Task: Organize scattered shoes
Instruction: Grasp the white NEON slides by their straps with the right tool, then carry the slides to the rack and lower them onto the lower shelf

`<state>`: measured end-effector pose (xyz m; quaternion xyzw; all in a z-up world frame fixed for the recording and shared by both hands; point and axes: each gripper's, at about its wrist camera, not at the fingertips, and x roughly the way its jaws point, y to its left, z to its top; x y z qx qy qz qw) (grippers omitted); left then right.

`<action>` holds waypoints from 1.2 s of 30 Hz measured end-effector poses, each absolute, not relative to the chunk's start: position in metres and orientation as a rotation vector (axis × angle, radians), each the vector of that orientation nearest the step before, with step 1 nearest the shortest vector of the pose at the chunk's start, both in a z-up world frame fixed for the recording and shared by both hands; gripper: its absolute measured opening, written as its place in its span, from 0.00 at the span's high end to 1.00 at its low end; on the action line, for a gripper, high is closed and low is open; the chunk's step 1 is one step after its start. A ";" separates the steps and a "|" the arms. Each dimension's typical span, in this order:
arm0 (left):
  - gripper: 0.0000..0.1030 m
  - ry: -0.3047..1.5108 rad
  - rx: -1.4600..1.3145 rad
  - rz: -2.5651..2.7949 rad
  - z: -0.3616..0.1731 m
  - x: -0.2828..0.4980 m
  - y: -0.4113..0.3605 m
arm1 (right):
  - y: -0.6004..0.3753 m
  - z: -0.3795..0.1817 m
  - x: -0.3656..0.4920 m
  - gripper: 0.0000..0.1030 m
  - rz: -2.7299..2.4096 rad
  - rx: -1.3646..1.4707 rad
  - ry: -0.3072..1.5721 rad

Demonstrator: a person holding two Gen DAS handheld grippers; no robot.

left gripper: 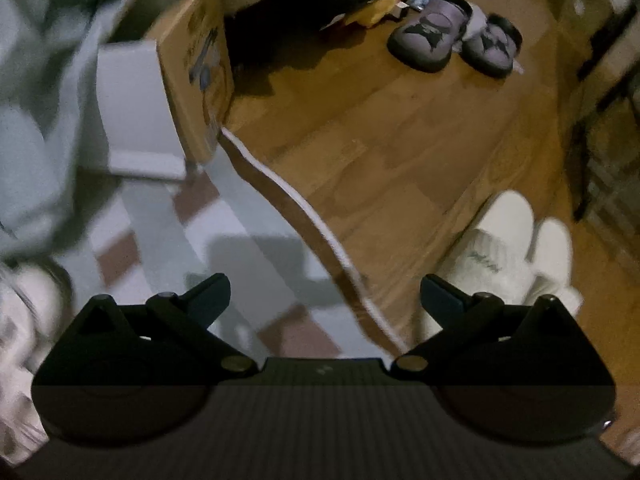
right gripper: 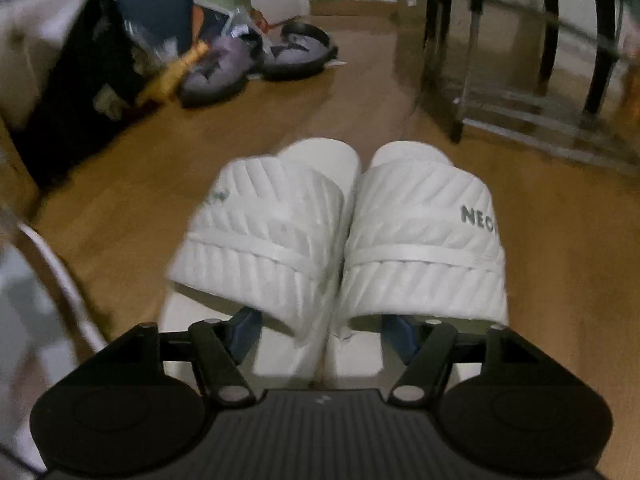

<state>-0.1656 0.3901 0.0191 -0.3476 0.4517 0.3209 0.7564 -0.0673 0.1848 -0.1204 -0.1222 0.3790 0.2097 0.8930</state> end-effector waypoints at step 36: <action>0.00 1.093 -0.747 0.581 0.001 -0.120 0.359 | 0.123 -0.112 -0.004 0.84 0.649 -0.174 0.537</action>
